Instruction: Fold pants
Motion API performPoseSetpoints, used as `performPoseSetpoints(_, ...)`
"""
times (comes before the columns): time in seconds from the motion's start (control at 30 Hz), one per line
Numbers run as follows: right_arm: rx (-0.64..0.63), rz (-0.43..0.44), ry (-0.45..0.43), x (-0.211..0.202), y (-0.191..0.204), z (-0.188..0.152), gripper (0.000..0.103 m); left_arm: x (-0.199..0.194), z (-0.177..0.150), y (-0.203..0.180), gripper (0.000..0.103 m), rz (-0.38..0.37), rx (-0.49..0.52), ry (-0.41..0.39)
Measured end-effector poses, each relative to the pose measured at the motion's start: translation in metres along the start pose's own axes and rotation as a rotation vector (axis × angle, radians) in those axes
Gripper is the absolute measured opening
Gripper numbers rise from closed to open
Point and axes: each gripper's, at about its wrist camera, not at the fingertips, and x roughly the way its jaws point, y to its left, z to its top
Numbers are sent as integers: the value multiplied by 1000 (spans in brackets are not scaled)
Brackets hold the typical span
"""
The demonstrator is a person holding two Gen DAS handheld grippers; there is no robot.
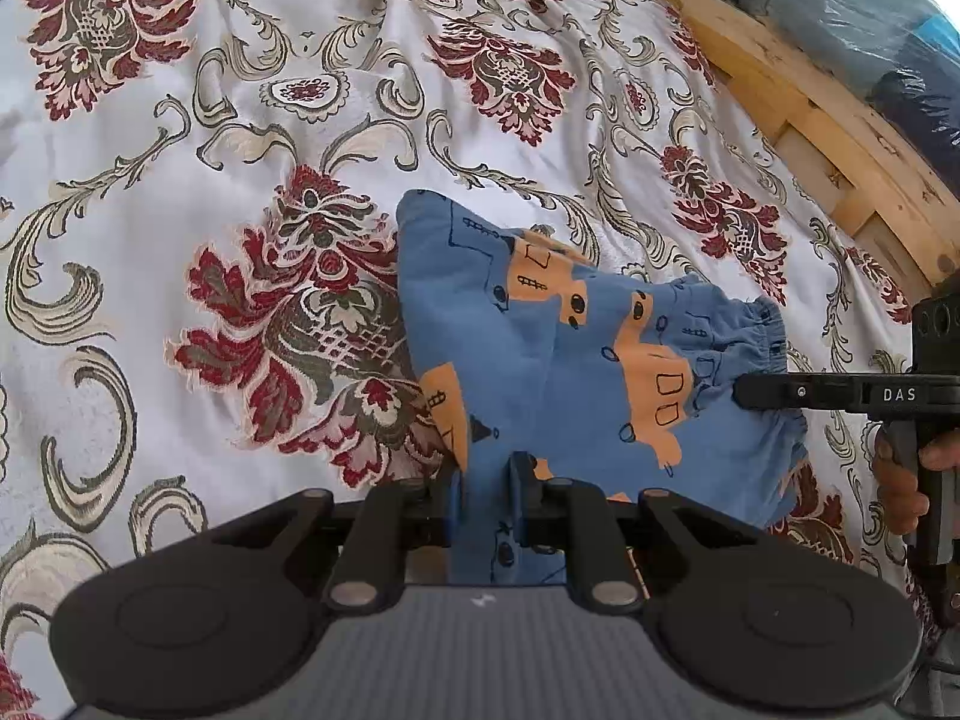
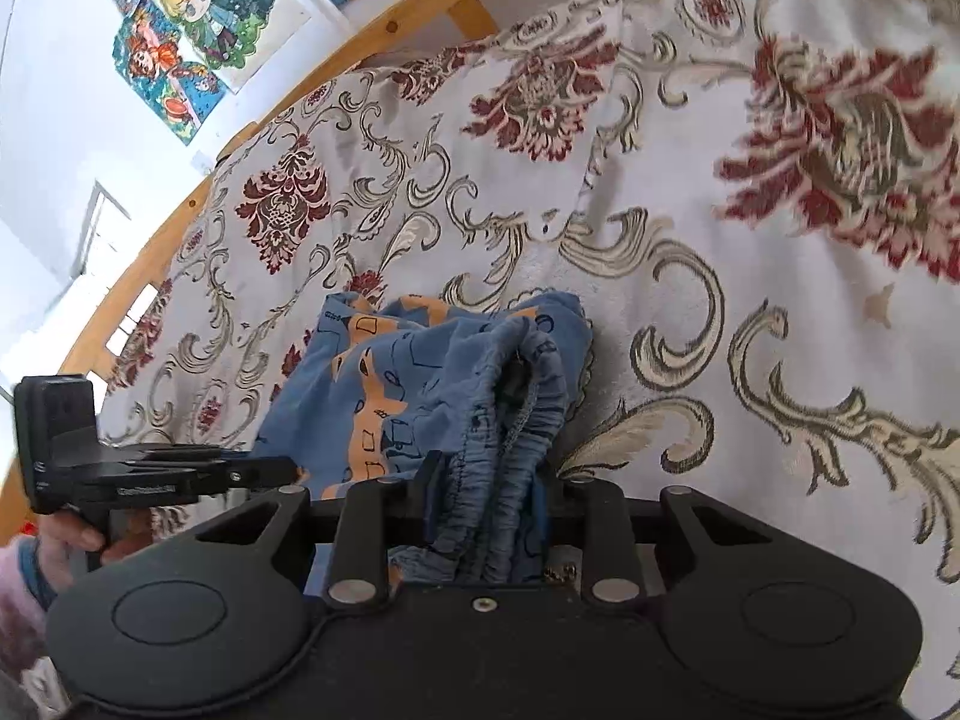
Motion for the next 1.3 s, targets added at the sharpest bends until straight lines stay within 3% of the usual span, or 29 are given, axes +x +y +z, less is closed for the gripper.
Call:
performPoseSetpoints(0.13,-118,-76,-34,-5,24,-5,25,-8,-4,-6,14,6,32,-46)
performPoseSetpoints(0.43,-332,-192,-137,-20,64,-8,24,-27,-12,-41,14,104,179,-146)
performPoseSetpoints(0.7,-395,-206,-230,-14,81,34,23,-48,8,-55,14,153,245,-231)
performPoseSetpoints(0.93,-375,-196,-187,31,73,71,23,-45,48,-34,14,197,189,-271)
performPoseSetpoints(1.07,-381,-219,-170,56,68,82,23,-31,60,-15,14,206,137,-251)
performPoseSetpoints(1.3,-368,-253,-107,92,56,84,23,-1,74,3,14,253,154,-243)
